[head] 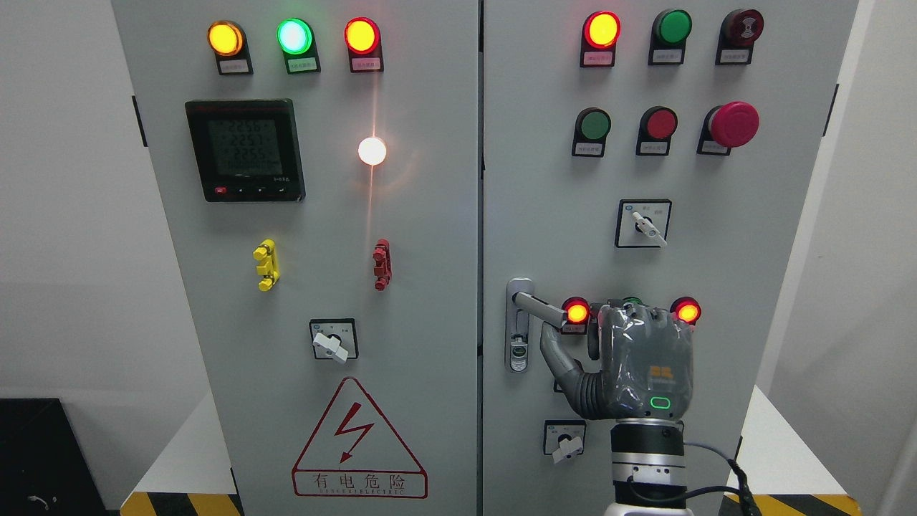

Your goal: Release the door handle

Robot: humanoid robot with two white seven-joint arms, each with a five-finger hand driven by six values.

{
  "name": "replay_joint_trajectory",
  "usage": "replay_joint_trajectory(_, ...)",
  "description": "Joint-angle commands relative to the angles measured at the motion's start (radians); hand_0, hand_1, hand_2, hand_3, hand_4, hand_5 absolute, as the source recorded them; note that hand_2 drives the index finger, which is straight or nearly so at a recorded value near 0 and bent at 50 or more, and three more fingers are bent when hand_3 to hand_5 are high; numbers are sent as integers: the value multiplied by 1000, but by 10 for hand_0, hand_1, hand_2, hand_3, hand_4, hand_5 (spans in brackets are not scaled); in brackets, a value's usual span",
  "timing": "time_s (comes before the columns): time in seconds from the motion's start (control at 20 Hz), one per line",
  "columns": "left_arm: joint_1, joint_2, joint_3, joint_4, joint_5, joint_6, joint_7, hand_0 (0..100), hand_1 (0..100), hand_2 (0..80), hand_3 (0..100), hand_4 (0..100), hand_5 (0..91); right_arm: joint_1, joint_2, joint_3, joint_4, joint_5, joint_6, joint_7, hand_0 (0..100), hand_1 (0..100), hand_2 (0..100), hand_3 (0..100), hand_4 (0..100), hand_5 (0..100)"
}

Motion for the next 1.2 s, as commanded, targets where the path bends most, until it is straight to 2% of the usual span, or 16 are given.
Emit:
replay_joint_trajectory(0.0,0,0,0,0,0,-1,-1,120,556,0,0,0,0,-1,-1,-1,-6,0,-1,-1,399,379,1000,1000,988,1000)
replay_joint_trajectory(1.15,0,0,0,0,0,-1,-1,120,556,0,0,0,0,5,-5,1,-10,0,-4,-2,406,376,1000,1000,989,1000)
